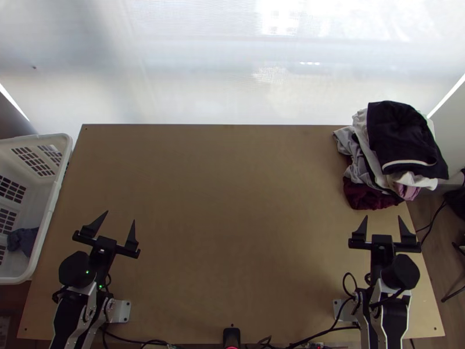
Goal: Fold the t-shirt
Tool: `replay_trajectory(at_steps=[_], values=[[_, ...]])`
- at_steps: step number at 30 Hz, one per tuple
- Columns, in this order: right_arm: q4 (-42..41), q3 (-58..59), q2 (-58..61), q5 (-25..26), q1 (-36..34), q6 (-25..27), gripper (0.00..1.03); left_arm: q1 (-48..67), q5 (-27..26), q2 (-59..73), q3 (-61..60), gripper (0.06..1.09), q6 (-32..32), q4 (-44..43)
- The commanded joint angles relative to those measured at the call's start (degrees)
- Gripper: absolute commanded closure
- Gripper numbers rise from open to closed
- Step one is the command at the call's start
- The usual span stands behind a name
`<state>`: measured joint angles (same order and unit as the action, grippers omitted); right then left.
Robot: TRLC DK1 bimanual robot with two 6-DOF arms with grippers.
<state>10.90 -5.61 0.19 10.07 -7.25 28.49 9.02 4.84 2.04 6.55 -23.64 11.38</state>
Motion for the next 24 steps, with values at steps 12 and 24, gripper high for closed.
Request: replay_trajectory(at_steps=[12,24], values=[[3.1,0.2,-0.3,-5.1,2.2,-0.3,0.05,-7.0,-3.2,-2.0,-2.2,0.10,-1.3,0.8],[3.1,0.2,-0.3,-5.1,1.5,-0.3,0.05,-7.0,-3.6,-2.1,-2.2,0.10,-1.3,0.8]])
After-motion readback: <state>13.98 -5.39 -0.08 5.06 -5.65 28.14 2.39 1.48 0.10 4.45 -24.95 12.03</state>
